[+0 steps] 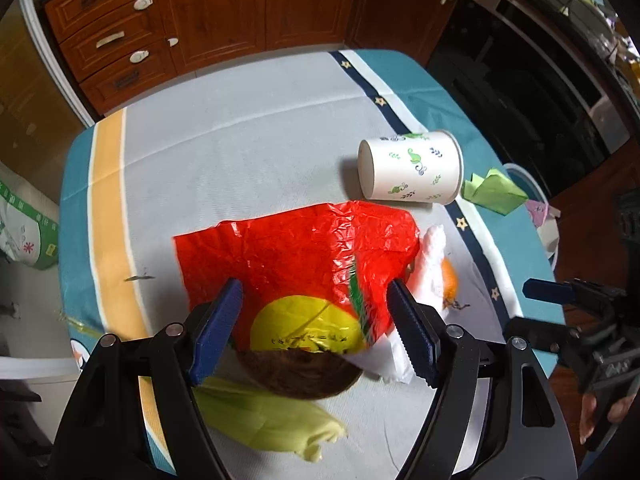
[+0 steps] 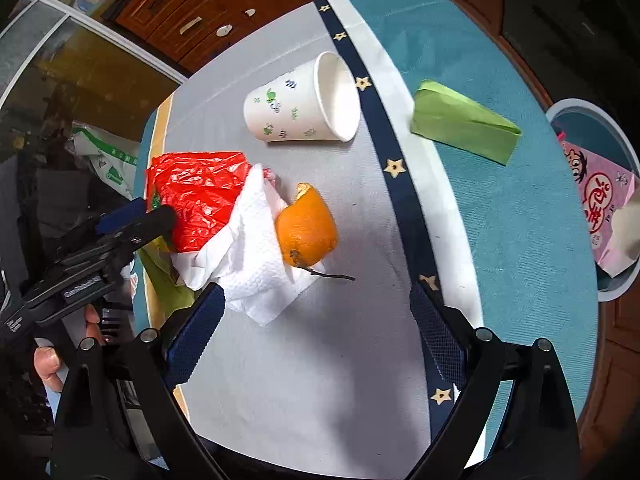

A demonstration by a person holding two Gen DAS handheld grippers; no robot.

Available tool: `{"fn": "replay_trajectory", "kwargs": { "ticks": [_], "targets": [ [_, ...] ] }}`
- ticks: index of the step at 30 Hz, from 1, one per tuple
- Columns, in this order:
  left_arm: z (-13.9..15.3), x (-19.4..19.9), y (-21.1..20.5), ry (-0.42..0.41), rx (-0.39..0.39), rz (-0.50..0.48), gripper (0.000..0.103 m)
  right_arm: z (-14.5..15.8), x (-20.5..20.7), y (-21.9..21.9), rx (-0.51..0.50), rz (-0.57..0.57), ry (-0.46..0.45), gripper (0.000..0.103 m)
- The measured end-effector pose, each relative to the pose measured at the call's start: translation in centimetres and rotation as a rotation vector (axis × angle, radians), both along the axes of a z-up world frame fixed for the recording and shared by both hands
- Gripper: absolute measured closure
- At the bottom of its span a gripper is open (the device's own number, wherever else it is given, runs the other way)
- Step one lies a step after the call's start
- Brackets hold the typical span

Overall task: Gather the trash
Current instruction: 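Grasp the red plastic bag with the left tool while the right tool grasps the white tissue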

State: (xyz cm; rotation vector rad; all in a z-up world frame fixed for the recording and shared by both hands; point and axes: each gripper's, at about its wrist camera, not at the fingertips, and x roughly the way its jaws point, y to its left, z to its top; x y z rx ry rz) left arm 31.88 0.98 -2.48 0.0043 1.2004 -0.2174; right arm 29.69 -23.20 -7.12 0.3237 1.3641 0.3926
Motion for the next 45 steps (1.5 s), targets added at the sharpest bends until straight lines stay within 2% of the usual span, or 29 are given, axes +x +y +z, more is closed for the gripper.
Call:
{"fn": "replay_trajectory", "kwargs": {
  "ticks": [3, 4, 5, 6, 7, 11, 17, 24, 30, 37, 38, 39, 43, 44, 45],
  "targets": [
    [-0.3, 0.1, -0.2, -0.022, 0.002, 0.004, 0.028, 0.0, 0.1, 0.8, 0.003, 0.027, -0.005, 0.013],
    [-0.2, 0.0, 0.0, -0.039, -0.019, 0.005, 0.029, 0.0, 0.1, 1.2, 0.007, 0.037, -0.005, 0.013],
    [0.0, -0.2, 0.1, -0.051, -0.042, -0.003, 0.047, 0.0, 0.1, 1.3, 0.009, 0.042, -0.005, 0.013],
    [0.1, -0.3, 0.0, -0.048, -0.052, -0.019, 0.06, -0.1, 0.1, 1.6, 0.012, 0.049, -0.003, 0.013],
    [0.1, -0.4, -0.1, -0.042, -0.054, -0.028, 0.08, -0.1, 0.1, 1.7, 0.012, 0.053, -0.002, 0.013],
    [0.5, -1.0, -0.3, -0.057, -0.046, -0.059, 0.09, -0.4, -0.1, 2.3, 0.007, 0.065, 0.001, 0.013],
    [2.5, -2.2, 1.1, -0.103, -0.097, -0.036, 0.094, 0.0, -0.3, 2.8, -0.003, 0.074, -0.005, 0.013],
    [4.9, -4.9, 5.9, -0.156, -0.144, 0.048, 0.094, 1.5, -0.2, 3.8, 0.004, 0.081, -0.041, 0.013],
    [4.2, -7.2, 9.1, -0.148, -0.134, 0.1, 0.094, 2.8, 0.4, 7.4, 0.024, 0.135, -0.095, 0.013],
    [2.7, -8.4, 9.6, -0.117, -0.137, 0.095, 0.093, 3.2, 0.5, 11.6, -0.026, 0.206, -0.207, 0.013],
    [2.5, -8.5, 9.6, -0.114, -0.139, 0.096, 0.093, 3.1, 0.5, 12.0, -0.034, 0.218, -0.215, 0.015],
    [2.4, -8.5, 9.7, -0.111, -0.142, 0.095, 0.093, 2.9, 0.5, 12.4, -0.043, 0.231, -0.215, 0.023],
    [2.2, -8.5, 9.4, -0.109, -0.148, 0.085, 0.093, 0.9, 0.8, 13.4, -0.082, 0.258, -0.166, 0.043],
    [2.2, -8.5, 9.3, -0.109, -0.149, 0.082, 0.093, 0.5, 0.8, 13.3, -0.089, 0.255, -0.159, 0.058],
    [2.2, -8.5, 9.1, -0.109, -0.149, 0.08, 0.093, 0.3, 0.8, 13.2, -0.09, 0.247, -0.153, 0.077]
  ]
}}
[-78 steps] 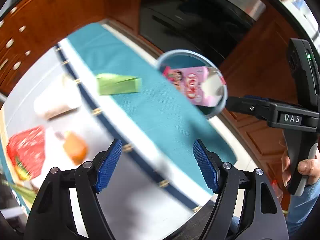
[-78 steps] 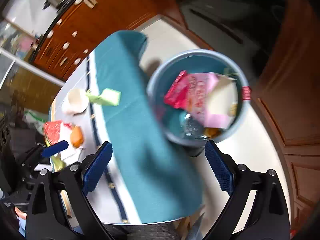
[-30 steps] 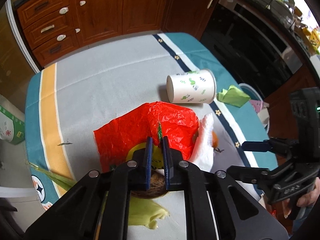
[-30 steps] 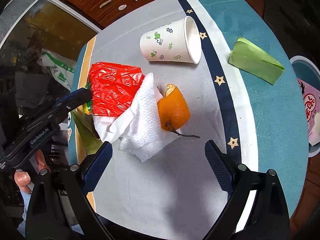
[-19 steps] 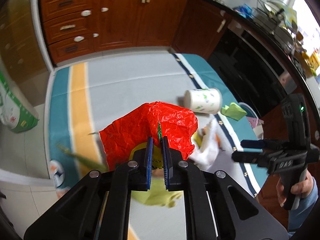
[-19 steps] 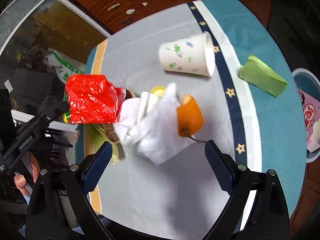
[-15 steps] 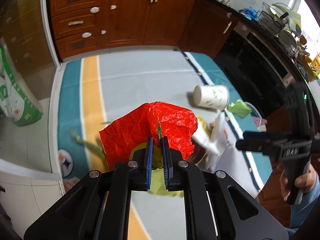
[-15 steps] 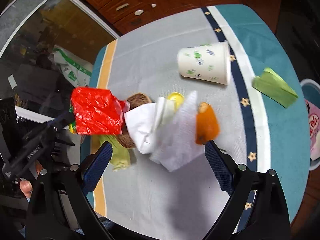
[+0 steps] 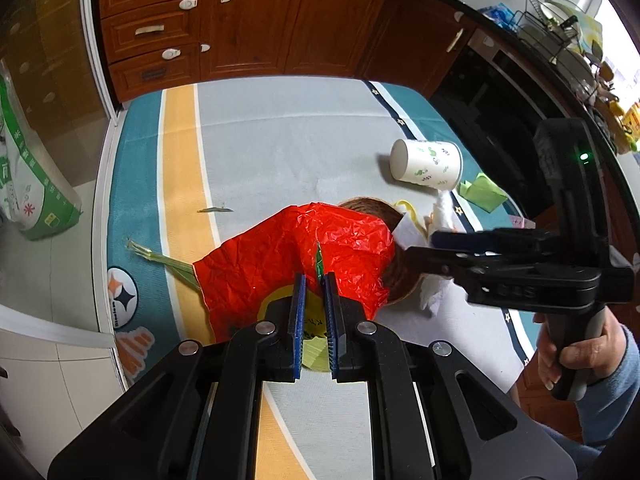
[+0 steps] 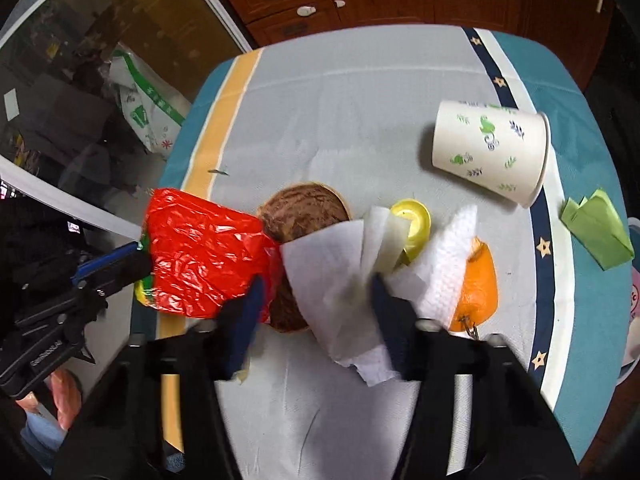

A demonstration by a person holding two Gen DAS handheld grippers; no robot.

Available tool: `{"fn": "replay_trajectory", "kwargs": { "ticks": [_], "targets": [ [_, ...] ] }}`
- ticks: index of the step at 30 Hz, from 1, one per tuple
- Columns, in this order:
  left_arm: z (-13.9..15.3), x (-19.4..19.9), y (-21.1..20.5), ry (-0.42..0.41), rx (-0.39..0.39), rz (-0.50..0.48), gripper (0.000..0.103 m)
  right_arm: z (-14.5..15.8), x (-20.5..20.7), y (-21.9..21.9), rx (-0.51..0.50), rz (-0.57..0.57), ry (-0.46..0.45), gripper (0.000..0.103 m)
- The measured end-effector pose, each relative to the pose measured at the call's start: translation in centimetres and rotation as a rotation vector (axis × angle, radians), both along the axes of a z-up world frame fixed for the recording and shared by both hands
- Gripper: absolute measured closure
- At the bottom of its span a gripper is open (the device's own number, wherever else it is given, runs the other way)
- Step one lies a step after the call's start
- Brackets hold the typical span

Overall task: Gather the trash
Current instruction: 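Grasp the red plastic bag with the left tool while the right tool grasps the white tissue, then carry the bag and tissue over the teal bin and open both tools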

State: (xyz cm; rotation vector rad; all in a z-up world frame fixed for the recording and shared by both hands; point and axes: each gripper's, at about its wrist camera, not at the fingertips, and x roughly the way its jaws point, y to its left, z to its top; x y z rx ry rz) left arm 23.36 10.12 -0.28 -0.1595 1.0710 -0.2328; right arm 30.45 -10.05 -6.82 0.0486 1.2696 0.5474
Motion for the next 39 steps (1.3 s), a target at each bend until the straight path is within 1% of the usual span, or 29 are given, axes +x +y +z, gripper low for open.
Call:
{"fn": "replay_trajectory", "kwargs": {
  "ticks": [1, 2, 5, 8, 9, 17, 20, 26, 32, 36, 39],
  "targets": [
    [0.0, -0.1, -0.1, -0.001, 0.0, -0.001, 0.093, -0.1, -0.1, -0.2, 0.004, -0.008, 0.004, 0.085],
    [0.1, -0.1, -0.1, -0.002, -0.001, -0.003, 0.093, -0.1, -0.1, -0.6, 0.013, -0.022, 0.007, 0.089],
    [0.4, -0.2, -0.3, -0.008, -0.003, -0.007, 0.093, 0.7, -0.6, -1.6, 0.028, -0.036, -0.009, 0.098],
    [0.9, -0.4, -0.7, -0.021, -0.009, -0.01, 0.093, 1.9, -0.9, -2.8, 0.062, -0.055, -0.026, 0.099],
    [1.3, -0.6, -0.8, -0.029, -0.009, -0.011, 0.093, 2.6, -1.0, -3.4, 0.074, -0.066, -0.044, 0.099],
    [5.0, -1.8, -2.5, -0.11, 0.005, -0.025, 0.093, 7.7, -2.4, -6.6, 0.165, -0.113, -0.128, 0.099],
    [6.6, -2.3, -4.0, -0.143, 0.012, -0.052, 0.093, 9.6, -3.2, -8.3, 0.196, -0.134, -0.169, 0.099],
    [9.4, -2.7, -9.2, -0.203, 0.042, -0.143, 0.093, 12.4, -4.7, -12.6, 0.242, -0.198, -0.234, 0.099],
    [11.1, -2.5, -15.2, -0.233, 0.056, -0.243, 0.093, 14.9, -6.2, -19.5, 0.272, -0.303, -0.306, 0.099],
    [12.1, -2.2, -19.9, -0.248, 0.057, -0.32, 0.093, 16.7, -7.3, -23.9, 0.255, -0.361, -0.362, 0.099],
    [12.4, -1.8, -23.8, -0.249, 0.058, -0.377, 0.093, 17.7, -8.1, -27.7, 0.213, -0.409, -0.399, 0.099]
  ]
}}
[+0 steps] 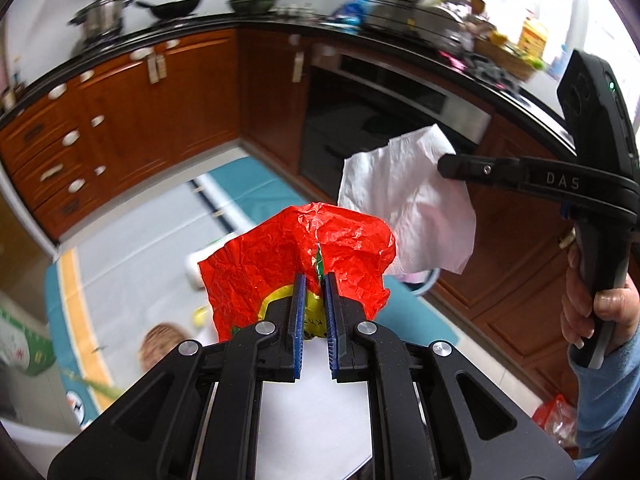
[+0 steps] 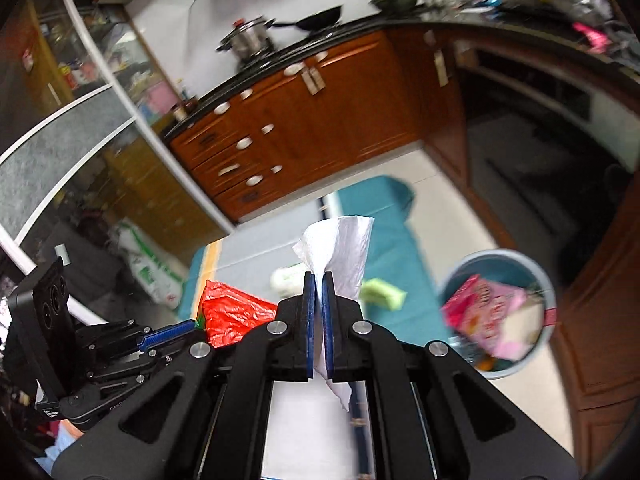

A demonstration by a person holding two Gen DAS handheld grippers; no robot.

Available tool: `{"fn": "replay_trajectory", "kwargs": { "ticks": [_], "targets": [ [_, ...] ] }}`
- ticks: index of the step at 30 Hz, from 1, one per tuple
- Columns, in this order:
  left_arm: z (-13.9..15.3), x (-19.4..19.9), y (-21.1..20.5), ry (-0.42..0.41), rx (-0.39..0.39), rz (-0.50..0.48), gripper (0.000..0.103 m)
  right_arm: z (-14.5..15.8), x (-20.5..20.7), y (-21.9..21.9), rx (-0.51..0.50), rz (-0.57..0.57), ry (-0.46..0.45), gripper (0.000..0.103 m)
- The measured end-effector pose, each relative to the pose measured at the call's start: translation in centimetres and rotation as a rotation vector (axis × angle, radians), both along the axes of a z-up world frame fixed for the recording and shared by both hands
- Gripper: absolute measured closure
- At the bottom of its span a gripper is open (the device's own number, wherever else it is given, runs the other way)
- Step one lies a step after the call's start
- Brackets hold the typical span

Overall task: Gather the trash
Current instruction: 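Carry the bag and tissue over the teal bin and open both tools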

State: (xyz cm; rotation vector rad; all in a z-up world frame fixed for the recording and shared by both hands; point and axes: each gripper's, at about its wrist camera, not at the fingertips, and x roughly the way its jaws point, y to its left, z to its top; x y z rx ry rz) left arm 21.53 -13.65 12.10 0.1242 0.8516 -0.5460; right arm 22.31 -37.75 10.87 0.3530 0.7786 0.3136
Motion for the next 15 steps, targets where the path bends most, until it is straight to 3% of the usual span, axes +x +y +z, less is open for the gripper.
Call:
{"fn": "replay_trajectory", "kwargs": {
  "ticks": [8, 15],
  "targets": [
    [-2.3, 1.9, -11.2, 0.031, 0.055, -0.141, 0.093, -2.2, -0.7, -7.8, -0.004, -0.106, 0.037, 0.099],
    [-6.0, 4.2, -17.9, 0.093, 0.113, -0.2, 0.093, -7.3, 2.6, -12.1, -0.025, -0.117, 0.146, 0.099]
  ]
}}
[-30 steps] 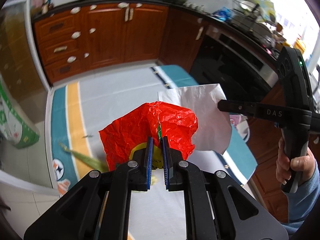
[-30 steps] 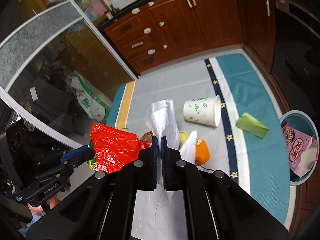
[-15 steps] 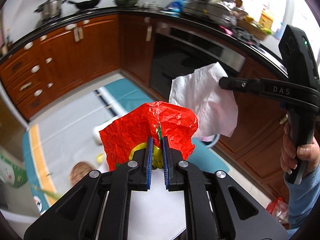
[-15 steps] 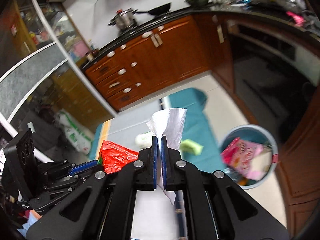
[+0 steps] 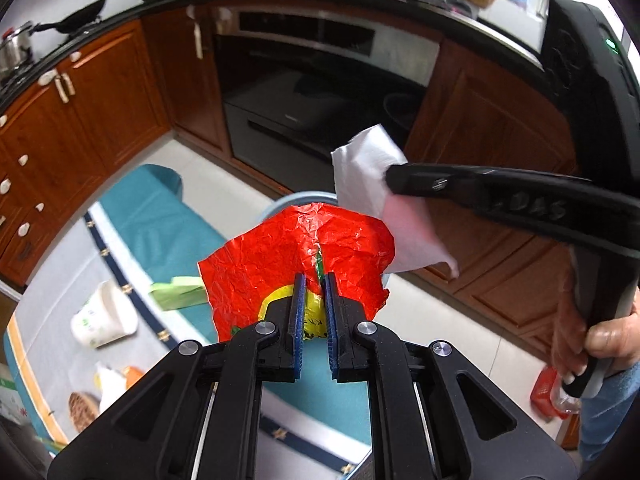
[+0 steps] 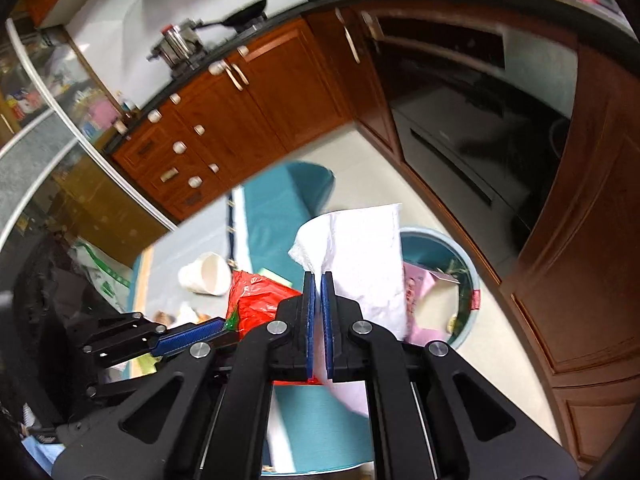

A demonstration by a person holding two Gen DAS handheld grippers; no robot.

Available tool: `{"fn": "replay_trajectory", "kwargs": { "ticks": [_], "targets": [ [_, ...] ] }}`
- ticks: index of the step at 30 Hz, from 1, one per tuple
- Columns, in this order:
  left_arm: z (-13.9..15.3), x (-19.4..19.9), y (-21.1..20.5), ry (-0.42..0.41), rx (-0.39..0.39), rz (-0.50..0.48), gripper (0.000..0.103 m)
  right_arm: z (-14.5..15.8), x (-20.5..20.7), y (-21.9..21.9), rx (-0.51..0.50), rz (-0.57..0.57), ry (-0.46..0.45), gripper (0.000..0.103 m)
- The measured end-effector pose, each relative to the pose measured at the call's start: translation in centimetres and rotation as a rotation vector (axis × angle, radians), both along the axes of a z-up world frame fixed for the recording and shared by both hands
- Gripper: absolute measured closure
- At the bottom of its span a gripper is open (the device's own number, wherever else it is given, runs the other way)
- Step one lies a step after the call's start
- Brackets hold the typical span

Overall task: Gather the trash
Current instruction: 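Carry the bag and tissue over the teal bin and open both tools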

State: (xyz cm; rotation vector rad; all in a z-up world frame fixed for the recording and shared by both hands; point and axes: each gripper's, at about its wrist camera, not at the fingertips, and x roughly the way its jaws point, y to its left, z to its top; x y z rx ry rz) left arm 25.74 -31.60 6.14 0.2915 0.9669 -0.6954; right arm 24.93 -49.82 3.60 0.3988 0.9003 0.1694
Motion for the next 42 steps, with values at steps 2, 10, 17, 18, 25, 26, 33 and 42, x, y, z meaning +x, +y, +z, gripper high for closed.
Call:
{"fn": "replay_trajectory", "kwargs": {
  "ticks": [2, 10, 17, 18, 25, 26, 33, 42],
  "targets": [
    [-0.9, 0.2, -1.3, 0.015, 0.014, -0.018, 0.093, -1.5, 1.3, -0.3, -0.011, 0.01, 0.037, 0.099],
    [-5.8, 3.7, -6.5, 0.086, 0.079, -0.031, 0.093, -6.3, 5.1, -1.0, -0.018, 0.081, 0.141, 0.099],
    [-9.9, 7.2, -7.5, 0.22, -0.021, 0.057, 0.092, -9.7, 7.9, -2.1, 0.047, 0.107, 0.211, 0.099],
    [-10.3, 7.5, -7.8, 0.229, -0.027, 0.06, 0.092, -10.4, 8.1, -2.4, 0.057, 0.106, 0.222, 0.099],
    [-14.2, 8.8, -10.1, 0.293, -0.036, 0.051, 0.092, -14.3, 9.2, -3.8, 0.105, 0.096, 0.302, 0.097],
    [-15.0, 9.0, -10.4, 0.313, -0.042, 0.055, 0.092, -14.8, 9.3, -3.9, 0.107, 0.095, 0.312, 0.097],
    [-18.8, 9.1, -12.3, 0.409, -0.041, 0.043, 0.092, -18.7, 9.4, -5.6, 0.113, 0.062, 0.391, 0.097],
    [-17.9, 9.9, -9.8, 0.295, 0.056, 0.101, 0.062, -21.0, 9.7, -5.3, 0.145, 0.058, 0.431, 0.095]
  ]
}}
